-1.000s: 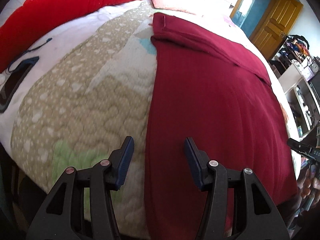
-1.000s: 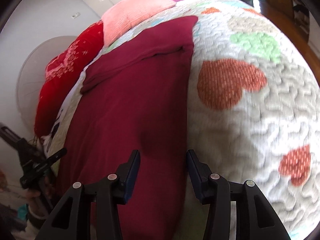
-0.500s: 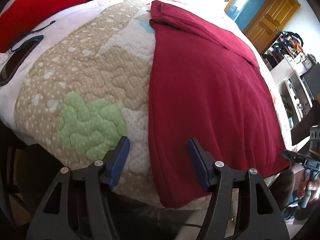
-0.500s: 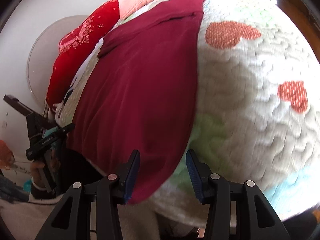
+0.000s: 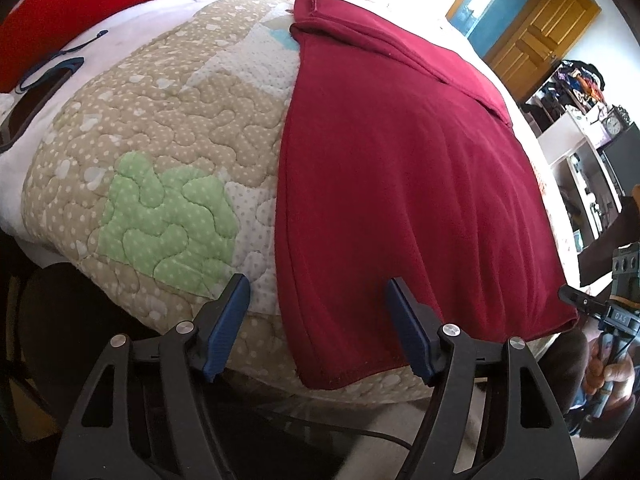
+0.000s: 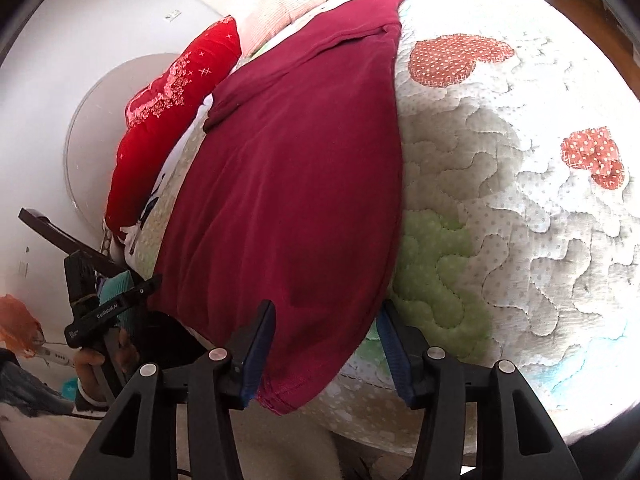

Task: Fold small clothes
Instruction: 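Move both open tools down to the sweater hem edge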

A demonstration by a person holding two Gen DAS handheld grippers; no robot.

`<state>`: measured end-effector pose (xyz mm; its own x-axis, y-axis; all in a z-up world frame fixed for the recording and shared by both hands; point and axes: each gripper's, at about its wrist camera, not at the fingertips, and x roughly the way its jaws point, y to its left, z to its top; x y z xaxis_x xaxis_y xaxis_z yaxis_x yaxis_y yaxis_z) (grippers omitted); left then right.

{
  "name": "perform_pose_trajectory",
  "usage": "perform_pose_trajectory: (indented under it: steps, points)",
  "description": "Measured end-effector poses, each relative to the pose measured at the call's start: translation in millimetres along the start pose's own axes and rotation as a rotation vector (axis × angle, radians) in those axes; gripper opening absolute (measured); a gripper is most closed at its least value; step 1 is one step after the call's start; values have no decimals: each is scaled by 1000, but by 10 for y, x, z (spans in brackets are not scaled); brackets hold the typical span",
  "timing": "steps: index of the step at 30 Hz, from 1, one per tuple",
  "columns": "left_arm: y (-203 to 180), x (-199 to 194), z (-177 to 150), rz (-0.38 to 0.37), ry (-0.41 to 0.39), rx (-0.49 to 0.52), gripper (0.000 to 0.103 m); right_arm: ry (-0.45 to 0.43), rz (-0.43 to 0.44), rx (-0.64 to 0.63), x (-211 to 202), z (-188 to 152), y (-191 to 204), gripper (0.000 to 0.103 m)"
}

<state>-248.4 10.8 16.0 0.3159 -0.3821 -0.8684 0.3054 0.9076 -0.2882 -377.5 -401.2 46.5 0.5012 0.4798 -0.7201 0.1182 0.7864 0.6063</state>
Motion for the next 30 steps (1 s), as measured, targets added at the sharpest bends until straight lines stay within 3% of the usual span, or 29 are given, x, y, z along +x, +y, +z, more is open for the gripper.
perform_pose_trajectory:
  steps: [11,20,28,30]
  points:
    - [-91,103,53,15,22,13,81,19,-50,-93,78,-10,171,51]
    - [-84,98,41,7,40,9,82,-5,-1,-55,59,-2,98,51]
    - [56,109,-51,-36,78,-13,82,14,5,-99,91,-21,175,51]
    - [48,122,-57,-39,78,-13,87,23,13,-102,109,-5,184,51]
